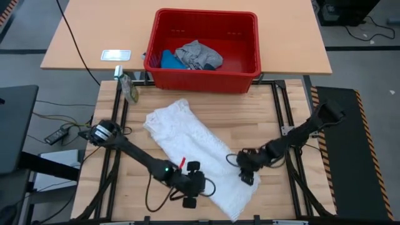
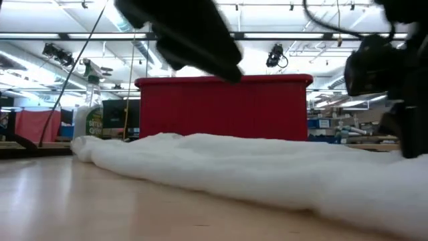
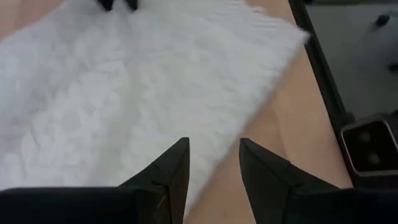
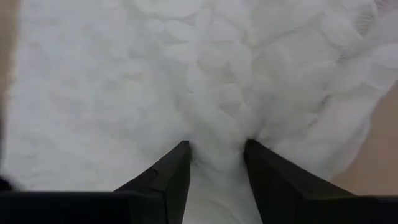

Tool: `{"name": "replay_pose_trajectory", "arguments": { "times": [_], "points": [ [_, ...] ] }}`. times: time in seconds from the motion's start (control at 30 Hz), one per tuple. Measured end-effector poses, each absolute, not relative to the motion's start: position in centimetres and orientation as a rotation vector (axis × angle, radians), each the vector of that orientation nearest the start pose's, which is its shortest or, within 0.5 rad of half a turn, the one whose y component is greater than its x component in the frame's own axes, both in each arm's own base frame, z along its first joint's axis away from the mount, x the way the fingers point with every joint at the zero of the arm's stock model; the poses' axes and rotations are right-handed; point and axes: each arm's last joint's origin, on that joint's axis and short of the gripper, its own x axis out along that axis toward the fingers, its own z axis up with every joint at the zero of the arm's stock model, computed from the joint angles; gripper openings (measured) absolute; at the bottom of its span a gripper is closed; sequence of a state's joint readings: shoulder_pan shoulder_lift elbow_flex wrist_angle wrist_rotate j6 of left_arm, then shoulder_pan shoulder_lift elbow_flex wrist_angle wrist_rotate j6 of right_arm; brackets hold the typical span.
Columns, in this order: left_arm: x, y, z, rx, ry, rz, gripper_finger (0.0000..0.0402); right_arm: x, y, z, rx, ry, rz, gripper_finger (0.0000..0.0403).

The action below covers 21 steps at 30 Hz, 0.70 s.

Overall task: Fold laundry
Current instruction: Fold the white dress on the table

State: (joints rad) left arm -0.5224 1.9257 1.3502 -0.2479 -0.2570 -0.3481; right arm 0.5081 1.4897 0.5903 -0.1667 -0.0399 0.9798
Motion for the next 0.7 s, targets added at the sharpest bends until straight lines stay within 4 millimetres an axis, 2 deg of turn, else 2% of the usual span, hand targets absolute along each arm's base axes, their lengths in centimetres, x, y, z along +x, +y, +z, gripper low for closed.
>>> {"name": "replay_pose_trajectory", "arguments": {
  "times": [0.13,0.23,0.3,0.4,0.57,0.7],
  "points": [
    [35.4,-21.6,19.5,-0.03,0.804,-0.129,0.0142,22.4,14.5,12.1,0.781,1.06,-0.047,0.0157],
    [34.1,-23.5,19.4,0.021,0.819,-0.189,0.0145,24.1,15.8,12.3,0.84,0.988,-0.054,0.0148],
    [33.0,-24.8,19.3,0.064,0.835,-0.237,0.0154,25.6,16.8,12.9,0.838,0.944,0.001,0.0142],
    [31.4,-26.4,19.1,0.101,0.867,-0.28,0.0179,27.3,18.7,15.1,0.812,0.919,0.096,0.0132],
    [29.6,-28.2,18.9,0.255,0.845,-0.345,0.0229,27.9,20.9,18.6,0.573,0.967,0.134,0.0126],
    [29.6,-28.7,18.1,0.335,0.811,-0.323,0.026,27.2,21.3,21.1,0.295,1.081,0.137,0.0131]
  ]
}}
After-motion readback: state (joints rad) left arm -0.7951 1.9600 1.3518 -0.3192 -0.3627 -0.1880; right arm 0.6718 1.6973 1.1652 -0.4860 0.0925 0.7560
